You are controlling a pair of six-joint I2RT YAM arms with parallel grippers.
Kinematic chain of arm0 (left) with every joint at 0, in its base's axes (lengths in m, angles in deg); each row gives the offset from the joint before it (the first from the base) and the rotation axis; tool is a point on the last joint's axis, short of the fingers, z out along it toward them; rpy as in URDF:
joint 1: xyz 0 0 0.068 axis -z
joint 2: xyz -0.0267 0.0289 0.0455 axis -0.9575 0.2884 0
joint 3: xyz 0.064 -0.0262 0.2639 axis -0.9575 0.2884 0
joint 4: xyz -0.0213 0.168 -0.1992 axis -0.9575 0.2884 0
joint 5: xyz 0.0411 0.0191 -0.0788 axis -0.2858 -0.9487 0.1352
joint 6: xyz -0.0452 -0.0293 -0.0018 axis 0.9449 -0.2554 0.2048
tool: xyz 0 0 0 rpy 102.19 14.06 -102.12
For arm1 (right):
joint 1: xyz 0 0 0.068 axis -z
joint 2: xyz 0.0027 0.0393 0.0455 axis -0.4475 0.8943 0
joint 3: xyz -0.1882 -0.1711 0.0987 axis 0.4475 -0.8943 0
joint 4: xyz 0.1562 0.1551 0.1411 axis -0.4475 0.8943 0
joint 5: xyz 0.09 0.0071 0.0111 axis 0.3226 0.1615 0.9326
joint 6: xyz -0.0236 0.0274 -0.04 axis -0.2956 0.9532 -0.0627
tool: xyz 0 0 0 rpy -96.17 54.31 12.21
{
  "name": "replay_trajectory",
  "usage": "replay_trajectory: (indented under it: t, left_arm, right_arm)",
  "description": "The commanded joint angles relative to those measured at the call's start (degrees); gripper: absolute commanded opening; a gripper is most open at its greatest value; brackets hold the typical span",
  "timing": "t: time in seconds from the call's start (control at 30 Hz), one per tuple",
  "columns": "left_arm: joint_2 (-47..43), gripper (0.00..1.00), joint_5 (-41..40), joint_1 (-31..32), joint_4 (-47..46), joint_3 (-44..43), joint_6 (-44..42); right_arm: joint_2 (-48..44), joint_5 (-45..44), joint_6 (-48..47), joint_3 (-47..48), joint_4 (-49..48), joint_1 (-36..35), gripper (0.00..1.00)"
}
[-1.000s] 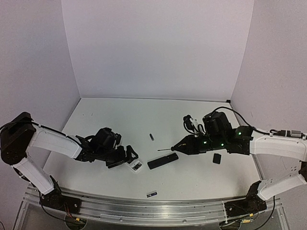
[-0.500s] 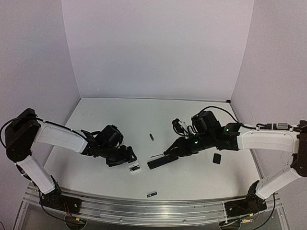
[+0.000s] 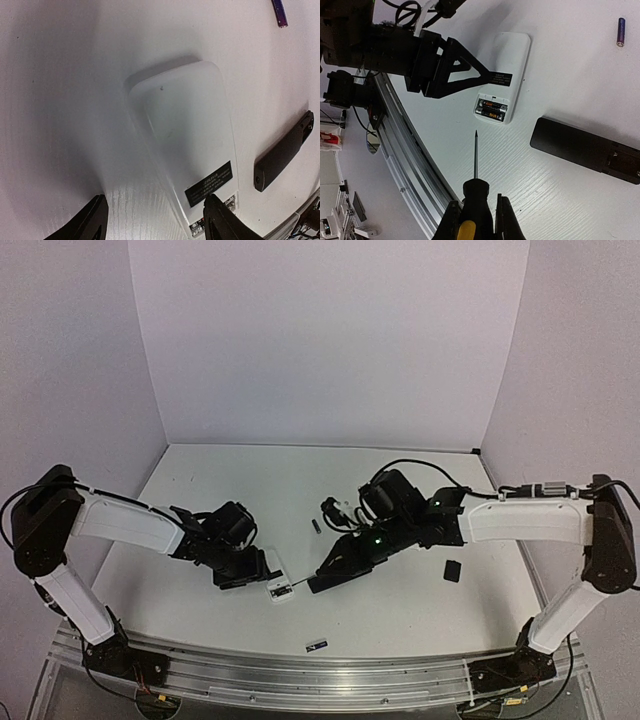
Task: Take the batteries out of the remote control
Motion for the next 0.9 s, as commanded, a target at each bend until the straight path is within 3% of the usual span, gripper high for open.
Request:
replay_trajectory:
  t: [0.0, 0.3, 0.87]
  left_arm:
    - [1.6, 0.66, -0.4, 0.2, -3.5, -2.5, 0.7]
    - [4.2, 0.63, 0.8, 0.2, -6.4, -2.5, 1.4]
    - [7.2, 0.47, 1.3, 0.4, -6.7, -1.5, 2.8]
  right_arm:
    - [2.9, -0.7, -4.3, 5.5, 5.8, -0.4, 0.00]
    - [6.7, -4.8, -3.7, 10.7, 9.0, -1.0, 0.00]
    - [11.6, -7.4, -4.3, 16.1, 12.0, -2.6, 0.00]
